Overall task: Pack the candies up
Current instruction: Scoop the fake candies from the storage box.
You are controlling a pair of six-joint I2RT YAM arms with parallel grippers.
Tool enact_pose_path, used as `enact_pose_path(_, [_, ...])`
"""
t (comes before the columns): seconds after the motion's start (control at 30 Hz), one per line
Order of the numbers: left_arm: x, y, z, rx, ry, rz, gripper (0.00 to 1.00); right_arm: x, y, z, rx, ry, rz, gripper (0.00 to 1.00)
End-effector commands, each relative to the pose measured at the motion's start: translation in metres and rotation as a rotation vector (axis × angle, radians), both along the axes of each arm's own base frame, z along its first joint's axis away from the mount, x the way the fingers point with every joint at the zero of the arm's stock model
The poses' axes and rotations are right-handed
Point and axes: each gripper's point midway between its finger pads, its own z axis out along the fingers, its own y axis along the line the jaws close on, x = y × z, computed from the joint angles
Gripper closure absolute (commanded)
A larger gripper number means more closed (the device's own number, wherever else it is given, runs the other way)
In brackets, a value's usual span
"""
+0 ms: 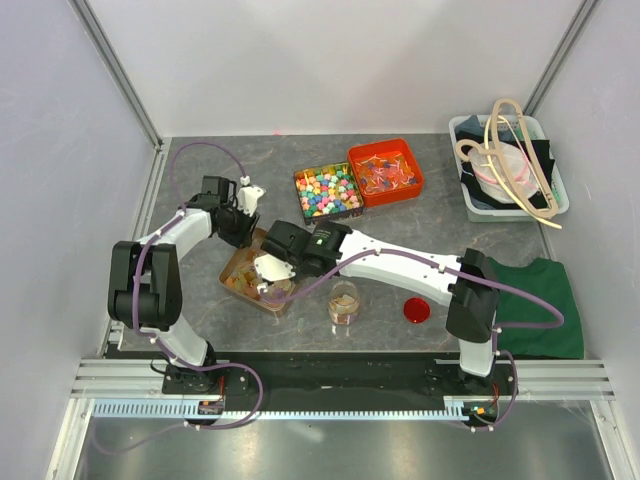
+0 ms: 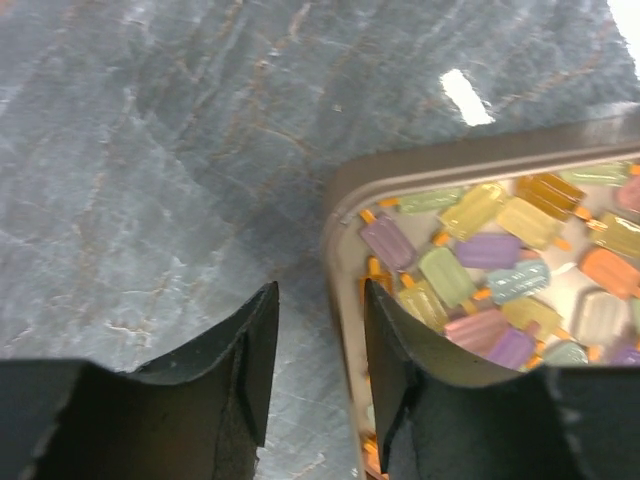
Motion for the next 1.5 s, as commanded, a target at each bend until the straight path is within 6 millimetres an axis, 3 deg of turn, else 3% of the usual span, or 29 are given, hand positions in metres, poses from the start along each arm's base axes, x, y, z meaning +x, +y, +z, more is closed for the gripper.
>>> enact_pose_path(0.0, [0.012,0.005,-0.004,0.069,-0.059,-0.020,0.57,0.002,0.003,0.016,-0.009,-0.046,0.010,1.00])
enact_pose_path(0.37, [0.005,-0.007,-0.024,0.086,-0.020,-0.049,0.77,0.020,0.004,0.015,-0.150,-0.139,0.052,1.00])
enact_pose_path(0.5, [0.003,-0.009,-0.026,0.087,-0.015,-0.048,0.98,0.034,0.008,0.010,-0.214,-0.184,0.063,1.00])
enact_pose_path(0.67, [0.004,-0.013,-0.018,0.080,-0.036,-0.041,0.98,0.048,0.016,-0.007,-0.304,-0.231,0.094,1.00])
enact_pose_path(0.97, [0.015,-0.016,0.017,0.035,-0.143,0.035,0.98,0.058,0.029,-0.025,-0.357,-0.252,0.125,1.00])
enact_pose_path(1.23, [0.039,-0.010,0.073,0.016,-0.354,0.123,0.98,0.055,0.034,-0.016,-0.361,-0.290,0.152,1.00])
enact_pose_path(1.37, [0.041,-0.011,0.086,0.005,-0.390,0.140,0.98,0.052,0.031,-0.015,-0.385,-0.293,0.164,1.00])
enact_pose_path(1.47, [0.039,-0.012,0.084,0.012,-0.389,0.139,0.98,0.052,0.031,-0.005,-0.392,-0.310,0.178,1.00])
